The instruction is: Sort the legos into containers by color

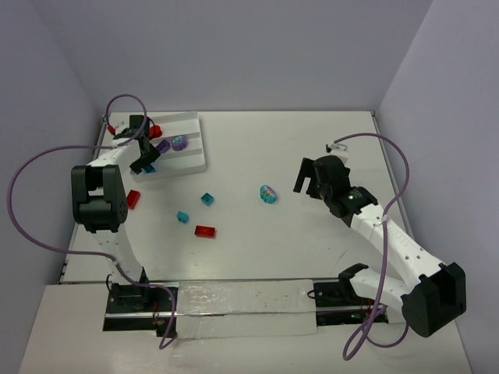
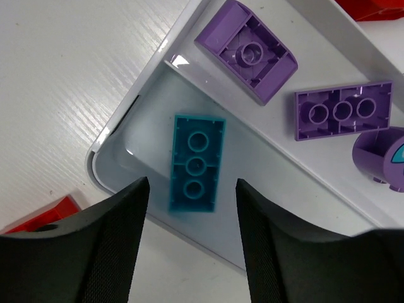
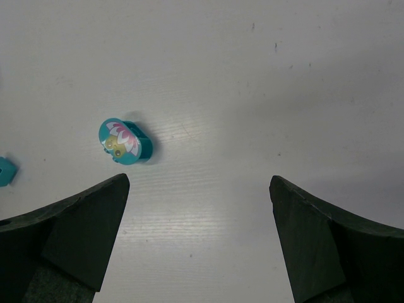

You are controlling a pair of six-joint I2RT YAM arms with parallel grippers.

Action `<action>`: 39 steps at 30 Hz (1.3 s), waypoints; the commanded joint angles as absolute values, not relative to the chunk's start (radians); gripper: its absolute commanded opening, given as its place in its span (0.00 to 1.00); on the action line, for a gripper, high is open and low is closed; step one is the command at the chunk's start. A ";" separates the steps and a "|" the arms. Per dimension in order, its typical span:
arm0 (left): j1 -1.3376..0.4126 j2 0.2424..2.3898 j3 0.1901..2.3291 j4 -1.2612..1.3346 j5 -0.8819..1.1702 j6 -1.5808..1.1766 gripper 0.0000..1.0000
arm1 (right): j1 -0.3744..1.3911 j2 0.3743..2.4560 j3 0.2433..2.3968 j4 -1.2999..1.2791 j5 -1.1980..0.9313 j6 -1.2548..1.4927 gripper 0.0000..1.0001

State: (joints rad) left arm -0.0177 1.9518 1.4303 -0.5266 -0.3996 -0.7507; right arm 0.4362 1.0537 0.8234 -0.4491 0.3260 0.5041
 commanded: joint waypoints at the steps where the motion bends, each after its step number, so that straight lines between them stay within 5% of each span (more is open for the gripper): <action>1: -0.013 1.915 1.457 -0.503 -0.391 -0.745 0.68 | 0.446 1.058 0.836 -0.411 0.336 0.499 1.00; 5: -0.034 1.845 1.462 -0.505 -0.403 -0.723 0.85 | 0.446 1.051 0.839 -0.414 0.334 0.502 1.00; 11: -0.187 1.702 1.442 -0.540 -0.468 -0.654 0.85 | 0.446 1.050 0.839 -0.413 0.331 0.508 1.00; 15: -0.354 1.623 1.353 -0.502 -0.317 -0.514 0.85 | 0.447 1.025 0.829 -0.413 0.335 0.521 1.00; 29: -0.583 1.684 1.214 -0.581 -0.324 -0.573 0.97 | 0.445 0.988 0.811 -0.421 0.353 0.513 1.00; 39: -0.597 1.804 1.210 -0.525 -0.312 -0.604 0.82 | 0.446 1.007 0.818 -0.417 0.346 0.514 1.00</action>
